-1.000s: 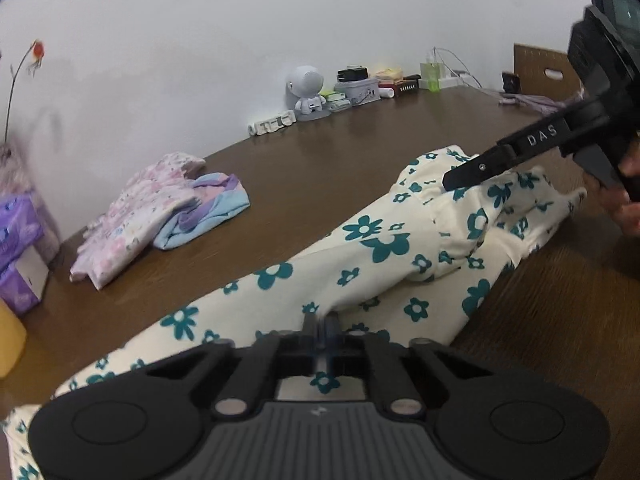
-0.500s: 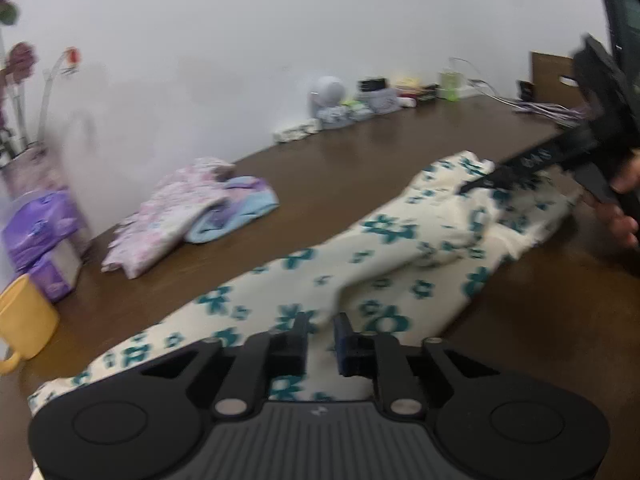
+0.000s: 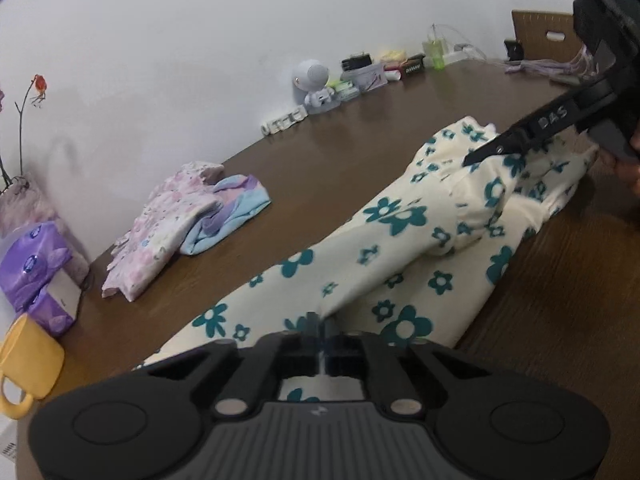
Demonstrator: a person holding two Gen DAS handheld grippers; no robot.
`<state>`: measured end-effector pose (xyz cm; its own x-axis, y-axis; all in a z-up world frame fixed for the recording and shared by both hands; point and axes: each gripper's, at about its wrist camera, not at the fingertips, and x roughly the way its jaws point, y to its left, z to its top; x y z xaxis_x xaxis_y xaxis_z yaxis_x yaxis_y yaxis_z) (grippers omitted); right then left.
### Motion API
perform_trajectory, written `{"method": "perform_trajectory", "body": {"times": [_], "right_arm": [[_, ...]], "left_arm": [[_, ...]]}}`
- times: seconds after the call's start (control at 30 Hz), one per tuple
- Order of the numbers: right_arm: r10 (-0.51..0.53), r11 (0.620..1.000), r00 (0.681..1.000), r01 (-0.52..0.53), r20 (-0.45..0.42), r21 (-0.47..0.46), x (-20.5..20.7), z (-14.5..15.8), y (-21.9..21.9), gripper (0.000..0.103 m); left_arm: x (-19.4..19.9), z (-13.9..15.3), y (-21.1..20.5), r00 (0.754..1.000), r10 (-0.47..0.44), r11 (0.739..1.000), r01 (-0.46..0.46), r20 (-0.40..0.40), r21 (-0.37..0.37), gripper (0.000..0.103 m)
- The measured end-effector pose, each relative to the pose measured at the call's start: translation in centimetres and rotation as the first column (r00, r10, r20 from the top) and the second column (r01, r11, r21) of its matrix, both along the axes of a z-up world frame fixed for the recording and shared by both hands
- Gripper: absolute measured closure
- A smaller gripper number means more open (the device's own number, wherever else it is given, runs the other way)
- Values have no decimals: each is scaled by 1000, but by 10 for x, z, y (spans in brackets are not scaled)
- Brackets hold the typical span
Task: Fold clothes
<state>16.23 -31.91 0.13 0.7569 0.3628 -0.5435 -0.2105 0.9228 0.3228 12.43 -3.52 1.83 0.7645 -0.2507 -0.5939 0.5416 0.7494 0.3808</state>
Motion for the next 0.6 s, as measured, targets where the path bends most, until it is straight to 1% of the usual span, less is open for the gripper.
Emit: {"method": "perform_trajectory", "body": {"times": [0.13,0.27,0.3,0.33,0.37,0.4,0.5,0.53,0.57,0.6], "right_arm": [[4,1000,1000,-4,5,-1,-1,0,-1,57],[8,1000,1000,-8,9,-8,0,0,0,56],[9,1000,1000,-9,10,-7,0,0,0,56],[9,1000,1000,-9,11,-7,0,-1,-1,56],[10,1000,1000,-10,11,-6,0,-1,-1,56],[10,1000,1000,-10,11,-3,0,-1,-1,56],[11,1000,1000,-11,12,0,-1,-1,-2,56],[11,1000,1000,-11,12,0,-1,-1,-2,56],[12,1000,1000,-12,12,0,-1,-1,-2,56],[12,1000,1000,-12,13,0,-1,-1,-2,55]], "left_arm": [[-10,3,-2,999,-7,999,5,48,52,102],[-21,-2,-7,998,-32,992,24,57,122,103],[-22,-3,-7,998,-35,992,28,52,125,103],[-21,-3,-6,999,-24,994,19,43,111,102],[-20,-3,-4,999,-13,995,9,34,97,98],[-19,0,2,999,15,997,-17,30,71,97],[-17,8,20,995,97,995,-97,14,-5,88],[-17,11,26,992,125,992,-125,8,-31,80],[-15,13,37,983,182,981,-182,-3,-68,67],[-13,16,48,971,238,966,-238,-15,-105,62]]}}
